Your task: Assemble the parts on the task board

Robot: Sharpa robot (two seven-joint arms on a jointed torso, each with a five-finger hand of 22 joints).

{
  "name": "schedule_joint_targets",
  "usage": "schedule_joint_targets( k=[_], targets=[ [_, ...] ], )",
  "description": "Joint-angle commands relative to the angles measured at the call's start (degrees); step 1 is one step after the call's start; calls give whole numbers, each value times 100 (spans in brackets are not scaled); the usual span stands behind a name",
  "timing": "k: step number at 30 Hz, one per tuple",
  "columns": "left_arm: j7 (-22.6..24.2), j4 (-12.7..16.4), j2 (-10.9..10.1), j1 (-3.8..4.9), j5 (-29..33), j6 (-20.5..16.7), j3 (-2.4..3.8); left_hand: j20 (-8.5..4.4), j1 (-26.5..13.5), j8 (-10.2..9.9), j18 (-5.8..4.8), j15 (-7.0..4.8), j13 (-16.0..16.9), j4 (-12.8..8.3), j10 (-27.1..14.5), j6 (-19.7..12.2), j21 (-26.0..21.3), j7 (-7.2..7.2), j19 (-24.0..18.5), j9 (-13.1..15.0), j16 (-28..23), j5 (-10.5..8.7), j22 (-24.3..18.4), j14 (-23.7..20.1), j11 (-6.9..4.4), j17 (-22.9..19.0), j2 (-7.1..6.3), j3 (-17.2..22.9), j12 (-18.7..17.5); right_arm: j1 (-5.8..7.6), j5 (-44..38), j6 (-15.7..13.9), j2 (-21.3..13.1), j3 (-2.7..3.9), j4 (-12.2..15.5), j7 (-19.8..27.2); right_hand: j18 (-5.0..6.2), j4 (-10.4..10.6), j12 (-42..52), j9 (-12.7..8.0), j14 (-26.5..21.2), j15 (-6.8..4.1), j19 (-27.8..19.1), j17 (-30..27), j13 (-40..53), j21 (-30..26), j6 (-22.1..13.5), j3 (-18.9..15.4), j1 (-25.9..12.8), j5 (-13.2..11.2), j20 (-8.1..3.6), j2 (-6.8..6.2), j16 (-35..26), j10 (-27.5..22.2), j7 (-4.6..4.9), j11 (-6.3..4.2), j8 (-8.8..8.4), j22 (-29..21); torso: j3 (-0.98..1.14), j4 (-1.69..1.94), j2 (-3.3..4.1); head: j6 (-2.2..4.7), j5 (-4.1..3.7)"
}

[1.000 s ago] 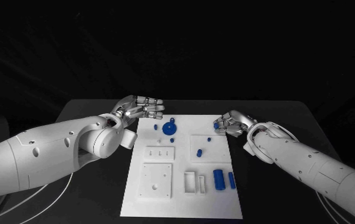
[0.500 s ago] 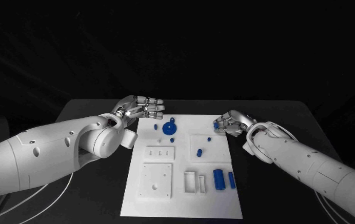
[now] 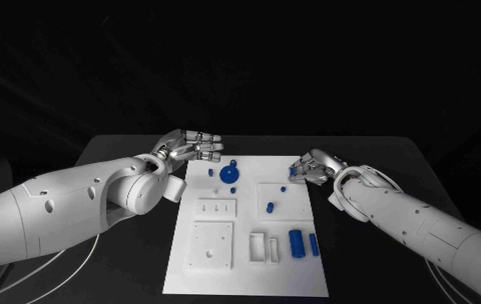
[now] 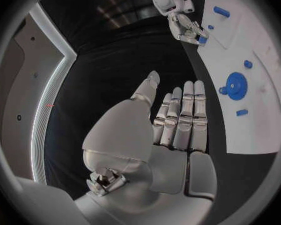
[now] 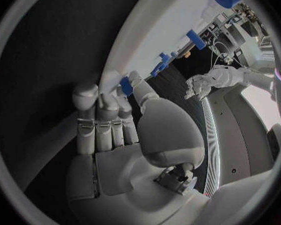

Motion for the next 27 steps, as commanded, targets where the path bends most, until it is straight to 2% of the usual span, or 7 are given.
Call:
schedule_joint_targets(
  k=[1, 10, 14, 16, 22, 24, 27],
  targets=[
    [20, 12, 9, 2, -18, 86, 3, -4, 4, 0, 33, -8, 8, 38, -36, -35, 9, -4, 11, -5, -11, -26, -5, 15, -7, 2, 17, 5, 24, -26, -60, -37, 2, -14, -10, -56, -79, -8, 15, 24, 2, -48, 297, 9, 6, 15, 78, -51, 17, -29, -56, 90, 9, 7, -13, -44, 27, 462, 0, 1, 0, -3, 1],
    [3, 11, 2, 2, -21, 84, 3, -14, 14, 3, 32, -22, 8, 55, 1, 35, 17, -13, 25, -2, -7, -29, 0, 46, -19, 5, 27, 3, 24, -26, -42, -303, -43, -14, 165, -109, -88, -6, 17, 23, 26, -67, 309, 54, 16, 24, 143, -93, 19, -37, -79, 112, 39, 38, -38, -64, 23, 463, 9, -24, -6, 20, 0],
    [-104, -1, 6, 3, -27, 71, 4, -86, -32, 10, 24, -110, 7, 75, 129, 181, 97, -37, 141, 5, 55, -32, 32, 286, -70, 28, 50, -2, 22, -13, -105, -383, -126, -13, 406, -195, -83, -7, 38, 19, 55, -69, 321, 117, 35, 88, 123, -84, 13, 12, -83, 118, 98, 63, -33, -71, 22, 475, 11, -47, -18, 42, 1],
    [-196, -16, 16, 3, -19, 72, 5, -135, -74, 12, 14, -161, 7, 96, 213, 240, 159, -49, 219, 7, 112, -32, 59, 414, -102, 39, 60, -12, 21, -2, -158, -406, -157, -12, 509, -237, -74, -12, 54, 15, 66, -68, 326, 166, 50, 137, 93, -76, 9, 27, -84, 116, 140, 74, -24, -72, 24, 486, 13, -77, -34, 58, 22],
    [-713, -228, 140, 5, -111, 249, 6, -419, -406, 24, -108, -433, 13, 343, 724, 559, 543, -172, 594, 29, 717, -58, 250, 987, -303, 193, 58, -147, 19, 52, -344, -442, -285, -10, 949, -443, -48, -24, 65, 15, 69, -62, 326, 227, 69, 194, 72, -53, -16, 109, -72, 94, 171, 91, -17, -68, 25, 488, 12, -161, -166, 91, 92],
    [-955, -306, 178, 7, -198, 349, 7, -575, -558, 24, -191, -562, 19, 544, 1085, 606, 809, -222, 722, 43, 1267, -76, 404, 1103, -419, 393, 19, -239, 18, 70, -406, -434, -325, -10, 1125, -528, -47, -27, 63, 15, 71, -63, 327, 233, 69, 201, 74, -49, -15, 113, -71, 94, 174, 91, -18, -69, 24, 489, 14, -179, -198, 90, 107],
    [-1295, -397, 225, 14, -376, 552, 8, -667, -803, 29, -261, -642, 39, 890, 1364, 646, 1111, -264, 655, 73, 2063, -124, 611, 898, -496, 829, -79, -314, 54, 86, -515, -399, -355, -10, 1367, -657, -42, -39, 69, 14, 76, -61, 327, 259, 82, 237, 70, -31, -22, 129, -67, 88, 175, 101, -16, -67, 24, 490, 18, -220, -282, 92, 133]
  ],
)
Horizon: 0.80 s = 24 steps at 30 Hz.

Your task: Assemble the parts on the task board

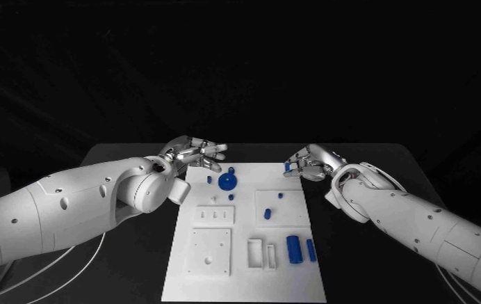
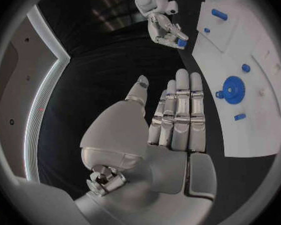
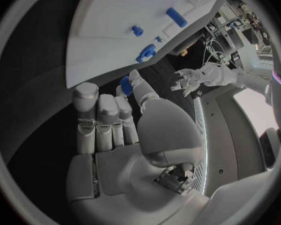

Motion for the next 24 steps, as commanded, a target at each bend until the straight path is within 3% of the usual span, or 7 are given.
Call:
schedule_joint_targets(
  k=[1, 3, 5, 11, 14, 21, 24],
  targets=[
    [-770, -65, 43, 17, -359, 481, 6, -100, -174, 13, -92, -69, 5, 238, 280, 132, 281, -61, -16, 54, 665, -72, 187, -176, -80, 377, -50, -7, 42, 10, -332, 6, -11, -1, 245, -332, -41, -25, 33, 5, 29, -12, 329, 24, 16, 38, -5, 35, -37, 53, -33, 16, 26, 40, 2, -4, 15, 490, 9, -75, -148, -9, 45],
    [-1013, -63, 44, 27, -538, 619, 6, -157, -239, 22, -115, -106, 34, 402, 472, 197, 597, -128, -144, 132, 1328, -169, 417, -402, -141, 714, -149, 40, 94, 14, -424, 62, -3, -1, 406, -433, -40, -34, 36, 5, 30, -12, 329, 31, 21, 43, -9, 51, -26, 50, -32, 26, 27, 40, 7, -4, 14, 489, 22, -104, -180, -14, 80],
    [-1215, -40, 47, 39, -691, 696, 6, -164, -469, 34, -97, -136, 50, 581, 540, 230, 738, -123, -174, 176, 1507, -413, 517, -441, -150, 766, -195, 55, 133, 17, -496, 111, 9, -1, 545, -523, -38, -32, 43, 3, 30, -9, 329, 35, 28, 47, -27, 55, -40, 32, -31, 26, 25, 42, 10, 0, 13, 489, 31, -122, -214, -7, 87],
    [-1714, 10, 130, 63, -1007, 679, 1, -351, -714, 68, -116, -325, 238, 904, 999, 590, 1341, -291, -143, 609, 2229, -451, 928, -285, -336, 1025, -474, 349, 357, 18, -670, 254, 128, -6, 879, -763, -30, -25, 47, 5, 29, -8, 326, 33, 38, 29, -30, 54, -60, 46, -28, 13, 12, 40, 9, 0, 15, 481, 45, -165, -322, -120, 107],
    [-1834, -6, 185, 65, -1087, 688, -19, -392, -832, 54, -135, -360, 404, 977, 1027, 711, 1634, -345, -315, 1183, 2612, -343, 1166, -422, -384, 1180, -541, 430, 470, 15, -729, 293, 177, -16, 962, -831, -27, -39, 32, 5, 24, -8, 323, 20, 32, 9, -34, 72, -40, 40, -26, 22, -9, 28, 14, 2, 14, 474, 46, -181, -355, -163, 105],
    [-2016, -4, 284, 67, -1332, 626, -134, -405, -915, 44, -134, -382, 605, 1088, 990, 688, 1851, -433, -479, 2828, 2876, -291, 1384, -510, -422, 1115, -652, 534, 597, -30, -942, 335, 307, -49, 1170, -1246, -20, -52, 49, 1, 31, -6, 326, 27, 46, -9, -70, 91, -37, 35, -25, 25, -15, 42, 26, 6, 12, 464, 92, -250, -393, -242, 77],
    [-2049, -7, 314, 67, -1374, 595, -160, -405, -909, 40, -134, -382, 619, 1083, 979, 679, 1857, -445, -490, 3065, 2897, -244, 1399, -518, -421, 1098, -633, 532, 607, -52, -985, 359, 334, -62, 1246, -1432, -11, -47, 51, 3, 37, -3, 327, 38, 50, -20, -82, 112, -68, 47, -21, 9, -13, 47, 27, 9, 15, 456, 98, -265, -407, -268, 55]
  ],
)
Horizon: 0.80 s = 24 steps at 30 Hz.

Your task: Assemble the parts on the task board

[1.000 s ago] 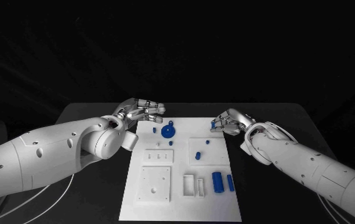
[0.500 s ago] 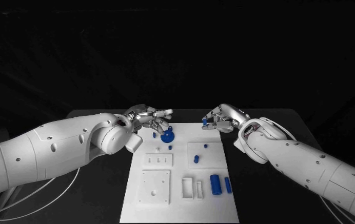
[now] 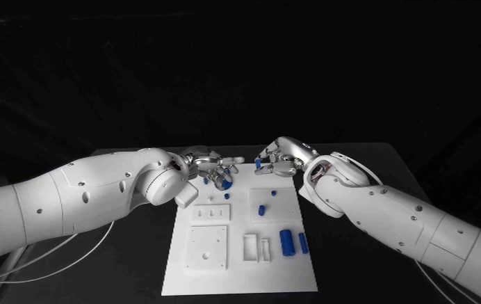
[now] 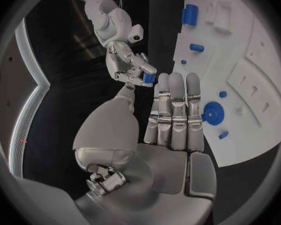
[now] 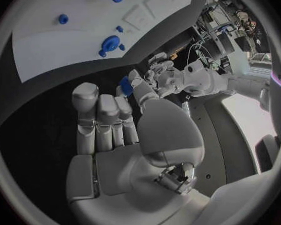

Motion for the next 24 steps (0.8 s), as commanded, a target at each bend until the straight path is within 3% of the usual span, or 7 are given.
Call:
schedule_joint_targets(
  k=[1, 5, 9, 15, 24],
  targets=[
    [-224, 6, 37, 6, -268, 32, -18, -4, -7, -9, -99, -4, 12, 5, -19, -11, 24, -37, -44, 184, 46, 52, 12, -32, -15, -13, 4, -9, 42, -24, -269, 156, 28, -13, 91, -514, -4, 23, 30, 7, 38, -5, 327, 9, 11, -46, -39, 57, -82, 7, -20, 7, -19, 54, -17, 3, 21, 446, 18, -39, -32, -35, -27],
    [-232, -12, 90, 5, -305, -53, -49, -17, -8, 3, -104, -17, 34, -52, -5, 32, 56, -69, -48, 522, 106, 152, 45, -39, -32, 3, 48, -39, 67, -40, -276, 184, 53, -28, 201, -662, 0, 25, 15, 9, 37, -5, 328, 6, 6, -47, -27, 102, -74, 4, -18, 8, -41, 46, -18, 4, 20, 440, 18, -37, -39, -48, -33],
    [-118, -31, 160, 3, -318, -324, -109, -11, 14, -10, -111, -8, 34, -116, -47, 4, 54, -77, -84, 797, 91, 779, 59, -76, -28, -21, 88, -111, 58, -51, -248, 237, 75, -45, 322, -763, -1, 31, 16, 9, 38, -4, 328, 6, 7, -39, -23, 103, -83, 12, -18, 6, -43, 47, -19, 4, 21, 440, 17, -31, -34, -47, -38],
    [-88, -55, 229, 1, -306, -435, -136, 5, -15, -22, -101, 5, 27, -8, -78, -68, 32, -57, -91, 859, 64, 646, 61, -78, -12, -73, -3, -74, 56, -57, -234, 310, 107, -97, 405, -848, -3, 37, 10, 9, 36, -5, 329, 0, 4, -36, -24, 107, -88, 15, -18, 7, -54, 44, -20, 4, 20, 439, 6, -49, -30, -44, -25],
    [-76, -90, 291, 0, -201, -388, -143, 11, 17, -23, -101, 11, 21, -15, -89, -96, 16, -44, -95, 803, 54, 617, 57, -83, -4, -91, 10, -66, 51, -58, -230, 345, 133, -147, 460, -912, -3, 42, 10, 11, 37, -6, 328, -1, 5, -42, -15, 117, -84, 25, -19, 11, -62, 44, -23, 3, 24, 435, 4, -38, -21, -24, -55]
  ],
)
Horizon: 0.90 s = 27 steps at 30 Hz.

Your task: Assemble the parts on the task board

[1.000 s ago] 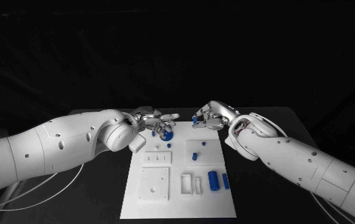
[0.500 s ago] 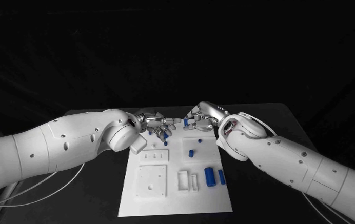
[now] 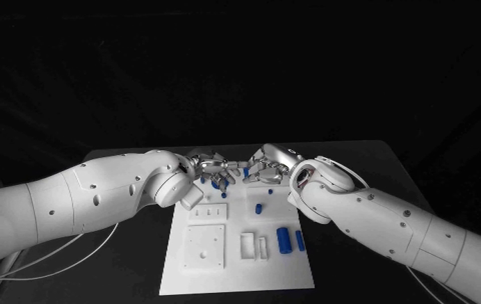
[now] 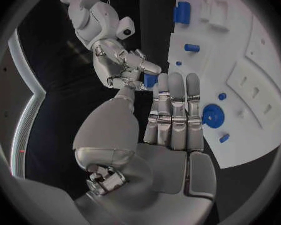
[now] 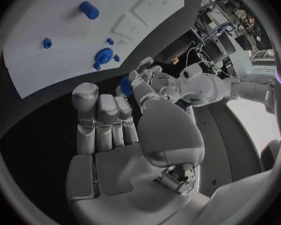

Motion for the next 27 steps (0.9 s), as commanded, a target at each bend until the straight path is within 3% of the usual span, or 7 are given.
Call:
schedule_joint_targets(
  k=[1, 14, 21, 27],
  targets=[
    [60, -10, 29, 3, 72, -47, 1, -7, 6, -24, -101, 13, -9, 10, -41, -50, -29, -12, -34, -33, -19, -23, 3, -48, 5, -13, -30, 2, 1, -4, -58, 126, 11, -6, 31, -113, -3, -4, 11, 8, 37, -6, 328, -4, 1, -15, 8, 27, -35, 37, -19, 11, -15, 47, -24, 0, 29, 437, -4, 6, 6, 12, -19],
    [-223, -41, 53, 2, 24, 345, -22, 3, -2, -25, -104, 23, -14, 15, -63, -56, -44, -3, -57, -129, -21, -121, 9, -74, 16, -28, -25, -1, -4, -4, -59, 68, 21, -12, 90, -159, -3, -5, 1, 7, 41, -9, 330, 0, -5, -7, 12, 38, -32, 45, -23, 4, -24, 45, -25, -2, 26, 433, -6, 7, 19, 14, -12],
    [-315, -28, 55, 2, -65, 521, -29, 6, 33, -23, -101, 25, -15, 1, -68, -47, -49, 2, -61, -269, -16, -137, 21, -75, 17, -41, -11, 11, 1, -4, -58, 44, 9, -12, 115, -173, -3, -5, 1, 7, 41, -9, 330, 0, -5, -7, 12, 38, -32, 45, -23, 4, -24, 45, -25, -2, 26, 433, -20, 32, 33, -5, -18],
    [-331, -27, 58, 2, -80, 559, -30, 5, 42, -24, -103, 25, -19, -82, -69, -45, -55, 4, -60, -303, -12, -133, 25, -80, 18, -43, 41, -34, -3, -4, -59, 53, 4, -12, 133, -192, -4, -8, 3, 7, 44, -10, 332, 6, -4, 5, 16, 41, -33, 48, -23, -2, -22, 50, -26, -4, 27, 432, -15, 16, 36, -22, -9]
  ],
)
